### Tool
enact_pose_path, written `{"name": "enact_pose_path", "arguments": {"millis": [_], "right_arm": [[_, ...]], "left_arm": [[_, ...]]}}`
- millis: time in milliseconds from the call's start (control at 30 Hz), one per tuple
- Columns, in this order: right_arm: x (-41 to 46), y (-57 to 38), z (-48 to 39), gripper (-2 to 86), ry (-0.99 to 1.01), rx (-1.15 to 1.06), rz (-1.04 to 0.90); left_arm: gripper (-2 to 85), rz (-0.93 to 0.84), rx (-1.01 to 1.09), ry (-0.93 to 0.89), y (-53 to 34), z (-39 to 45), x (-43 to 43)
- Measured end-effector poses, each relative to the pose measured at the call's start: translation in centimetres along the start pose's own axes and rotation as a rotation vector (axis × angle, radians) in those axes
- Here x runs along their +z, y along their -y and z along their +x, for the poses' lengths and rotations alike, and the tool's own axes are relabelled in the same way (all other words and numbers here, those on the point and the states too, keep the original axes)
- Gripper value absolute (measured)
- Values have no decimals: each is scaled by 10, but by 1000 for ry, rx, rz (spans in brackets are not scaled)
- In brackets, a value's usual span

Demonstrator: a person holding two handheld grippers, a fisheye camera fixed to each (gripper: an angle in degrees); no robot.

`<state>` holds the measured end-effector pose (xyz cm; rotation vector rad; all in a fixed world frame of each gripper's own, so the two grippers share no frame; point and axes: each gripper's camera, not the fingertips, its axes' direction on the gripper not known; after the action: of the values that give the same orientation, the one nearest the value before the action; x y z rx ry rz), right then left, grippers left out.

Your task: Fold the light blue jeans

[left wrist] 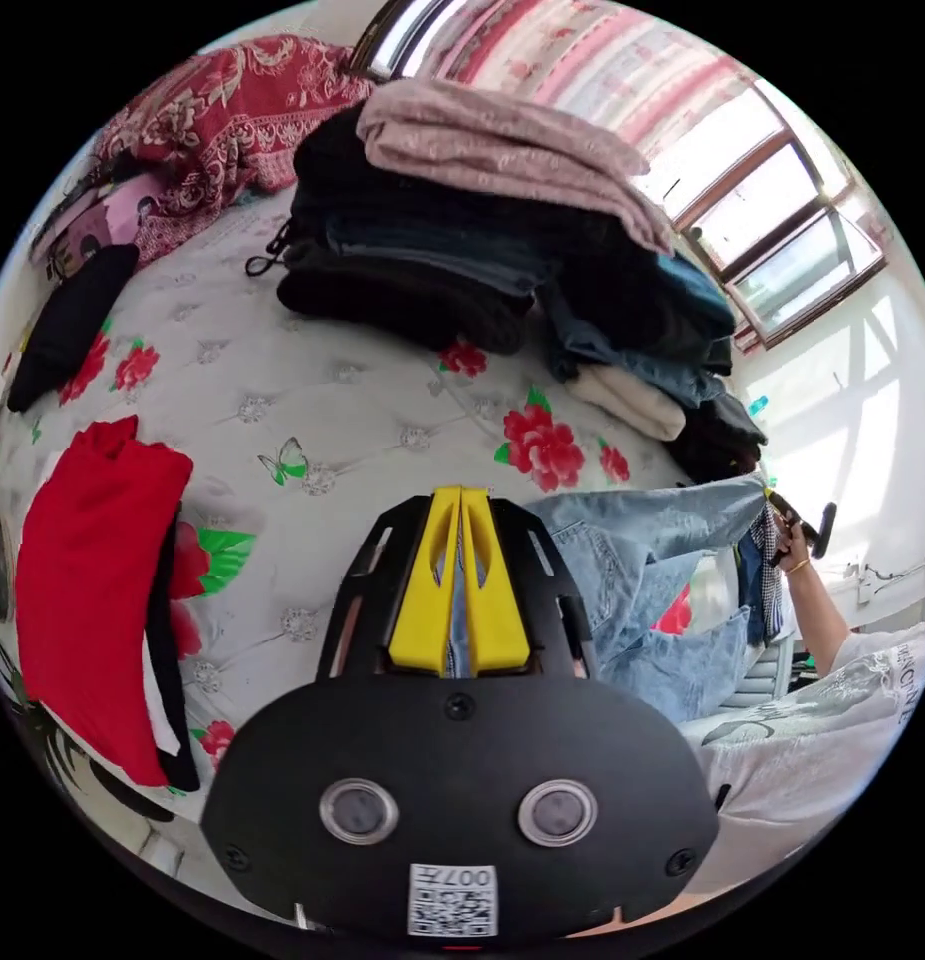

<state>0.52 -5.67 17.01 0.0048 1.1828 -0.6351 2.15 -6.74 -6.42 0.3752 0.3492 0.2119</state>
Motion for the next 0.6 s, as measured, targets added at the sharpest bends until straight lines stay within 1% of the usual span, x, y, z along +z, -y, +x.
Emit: {"name": "enact_pose_path", "arguments": {"millis": [33, 67, 100, 133, 167, 200, 233, 333, 400, 467, 500, 533, 567, 600], "right_arm": [[-34, -4, -6, -1, 69, -34, 87], [-48, -7, -9, -1, 84, -54, 116], [-71, -15, -14, -2, 95, -95, 153], [-86, -25, -14, -2, 106, -111, 162], [-90, -31, -12, -2, 107, -106, 159], [-93, -43, -7, -2, 98, -90, 134], [-90, -53, 0, -2, 82, -61, 85], [-81, -76, 16, -2, 74, 43, 14], [-78, -85, 17, -2, 69, 72, 1], [-75, -89, 17, -2, 53, 89, -12], [-73, -89, 17, -2, 49, 100, -16], [-71, -89, 18, -2, 50, 113, -19], [-69, -89, 19, -2, 52, 121, -22], [-65, -88, 20, -2, 54, 134, -28]], "left_arm": [[-6, 89, -1, 15, -8, 3, -28], [-5, 125, -12, 31, -13, 3, -39], [0, 157, -22, 53, -20, 3, -53], [13, 133, -14, 59, -25, 1, -54], [24, 102, -16, 60, -25, -2, -50], [49, 30, -37, 51, -26, -10, -37], [77, -32, -64, 7, -24, -20, -20], [127, -128, -112, -84, -12, -37, 25], [144, -211, -81, -78, 1, -36, 55], [148, -327, -14, -27, 12, -27, 89], [142, -435, 50, 57, 15, -19, 115], [132, -495, 141, 175, 15, -6, 132], [115, -501, 192, 219, 16, 1, 135], [81, -513, 250, 225, 18, 10, 139]]}}
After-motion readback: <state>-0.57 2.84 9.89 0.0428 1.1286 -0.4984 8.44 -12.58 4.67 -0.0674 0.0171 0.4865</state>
